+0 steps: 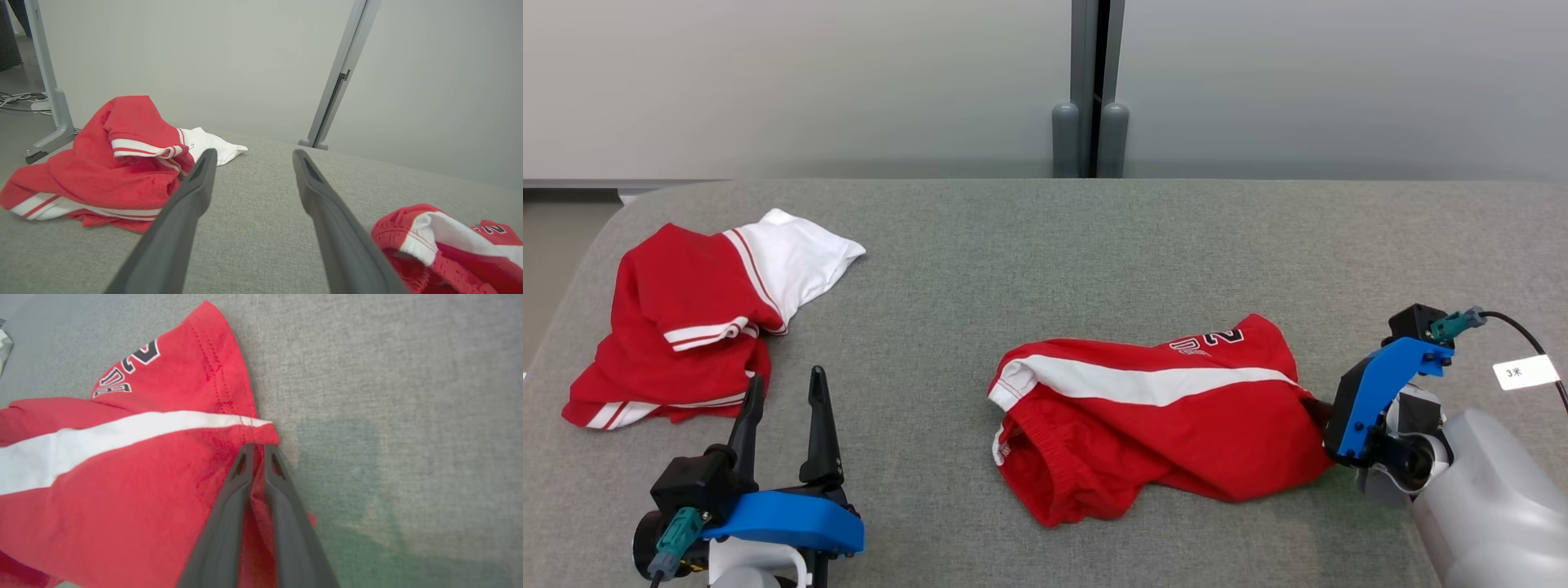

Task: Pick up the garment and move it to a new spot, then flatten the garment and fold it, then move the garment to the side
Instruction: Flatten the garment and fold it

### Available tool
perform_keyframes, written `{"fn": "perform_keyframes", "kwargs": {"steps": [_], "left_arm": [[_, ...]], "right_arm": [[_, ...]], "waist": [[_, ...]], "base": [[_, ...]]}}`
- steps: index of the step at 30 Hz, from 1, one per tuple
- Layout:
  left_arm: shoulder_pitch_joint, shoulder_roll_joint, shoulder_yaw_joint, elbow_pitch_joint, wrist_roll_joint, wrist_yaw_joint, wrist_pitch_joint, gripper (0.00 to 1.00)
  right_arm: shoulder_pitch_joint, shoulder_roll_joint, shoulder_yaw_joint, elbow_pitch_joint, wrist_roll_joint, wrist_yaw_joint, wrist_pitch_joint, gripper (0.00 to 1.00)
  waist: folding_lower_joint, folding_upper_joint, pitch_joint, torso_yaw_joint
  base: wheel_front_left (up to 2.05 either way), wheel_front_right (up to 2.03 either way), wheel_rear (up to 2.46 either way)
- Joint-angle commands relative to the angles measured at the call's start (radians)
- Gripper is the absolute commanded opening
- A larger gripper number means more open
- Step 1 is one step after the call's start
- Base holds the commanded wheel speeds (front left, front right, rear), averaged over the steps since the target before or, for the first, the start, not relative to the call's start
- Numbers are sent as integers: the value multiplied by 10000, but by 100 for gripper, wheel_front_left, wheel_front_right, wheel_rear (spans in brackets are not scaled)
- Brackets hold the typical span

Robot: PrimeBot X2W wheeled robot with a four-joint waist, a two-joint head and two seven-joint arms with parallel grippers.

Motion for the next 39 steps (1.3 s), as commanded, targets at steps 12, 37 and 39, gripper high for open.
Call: {"fn": "perform_keyframes", "kwargs": {"steps": [12, 37, 39], "left_arm": [[165, 5, 36, 112, 155, -84, -47, 100], [145, 85, 65, 346, 130, -166, -47, 100], [140, 96, 101, 352, 124, -164, -49, 100]], "right_arm": [[1468, -431, 1072, -2868, 627, 5, -1884, 0], [5968, 232, -241, -7725, -489, 5, -950, 100], [5911, 221, -361, -8049, -405, 5, -1094, 100]], "waist": [[0, -1, -423, -463], [0, -1, -365, -792], [0, -1, -413, -805]], "base": [[0, 0, 0], [0, 0, 0], [0, 0, 0]]}}
